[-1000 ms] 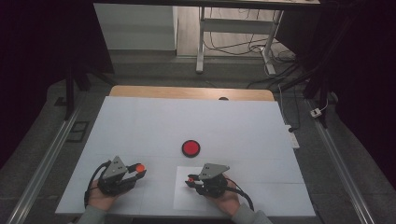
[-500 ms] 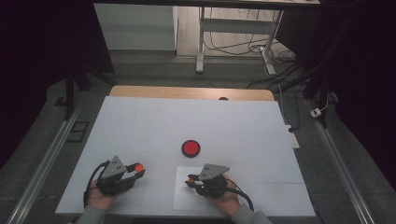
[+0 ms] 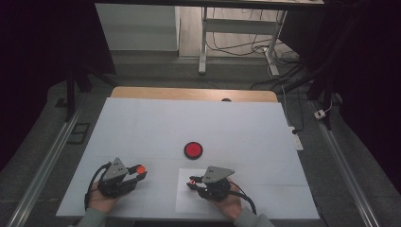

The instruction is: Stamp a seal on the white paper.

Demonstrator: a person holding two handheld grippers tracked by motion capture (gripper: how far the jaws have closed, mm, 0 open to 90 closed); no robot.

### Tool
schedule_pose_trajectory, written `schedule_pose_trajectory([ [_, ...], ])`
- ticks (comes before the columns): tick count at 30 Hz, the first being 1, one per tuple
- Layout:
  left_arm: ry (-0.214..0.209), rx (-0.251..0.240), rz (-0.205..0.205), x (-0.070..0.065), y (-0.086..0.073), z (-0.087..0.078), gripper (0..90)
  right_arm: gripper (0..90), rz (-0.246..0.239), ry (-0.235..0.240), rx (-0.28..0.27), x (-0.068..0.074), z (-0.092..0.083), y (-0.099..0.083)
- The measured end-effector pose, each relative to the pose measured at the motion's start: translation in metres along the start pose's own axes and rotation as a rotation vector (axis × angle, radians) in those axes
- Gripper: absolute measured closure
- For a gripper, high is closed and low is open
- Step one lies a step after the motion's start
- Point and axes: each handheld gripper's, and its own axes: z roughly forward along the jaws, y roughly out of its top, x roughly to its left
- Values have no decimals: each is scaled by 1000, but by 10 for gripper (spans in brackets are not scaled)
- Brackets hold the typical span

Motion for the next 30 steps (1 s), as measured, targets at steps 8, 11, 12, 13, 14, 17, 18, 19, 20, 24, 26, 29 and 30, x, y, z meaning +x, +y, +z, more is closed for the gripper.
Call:
schedule_pose_trajectory([
  [8, -2, 1, 0, 0, 0, 0, 645, 723, 59, -22, -92, -9, -20, 9],
  [11, -1, 0, -1, 0, 0, 0, 645, 723, 69, -21, -98, -11, -23, 10],
  [12, -1, 1, -1, 0, 0, 0, 644, 723, 74, -18, -101, -11, -24, 10],
  [13, -1, 2, -1, 0, 0, 0, 644, 723, 76, -16, -99, -12, -25, 10],
  [14, 0, 2, -1, 0, -1, 1, 645, 723, 80, -16, -103, -12, -25, 11],
  [17, -1, 2, 0, 0, 0, 1, 645, 723, 85, -16, -110, -13, -28, 12],
  [18, 0, 2, 1, 0, 0, 1, 644, 723, 85, -18, -113, -13, -28, 13],
  [19, -1, 2, 1, 0, -1, 1, 645, 723, 87, -18, -116, -13, -29, 13],
  [20, -1, 2, 0, 0, -1, 1, 644, 723, 90, -19, -122, -13, -30, 13],
  [24, 0, 3, 0, 0, -1, 1, 644, 722, 94, -23, -130, -15, -32, 15],
  [26, -1, 3, 0, 0, -1, 1, 644, 723, 100, -26, -135, -17, -33, 15],
  [29, -2, 5, 0, 0, -1, 2, 644, 722, 105, -35, -140, -19, -35, 15],
  [30, -2, 5, -1, 0, -1, 2, 645, 722, 107, -37, -144, -20, -36, 15],
])
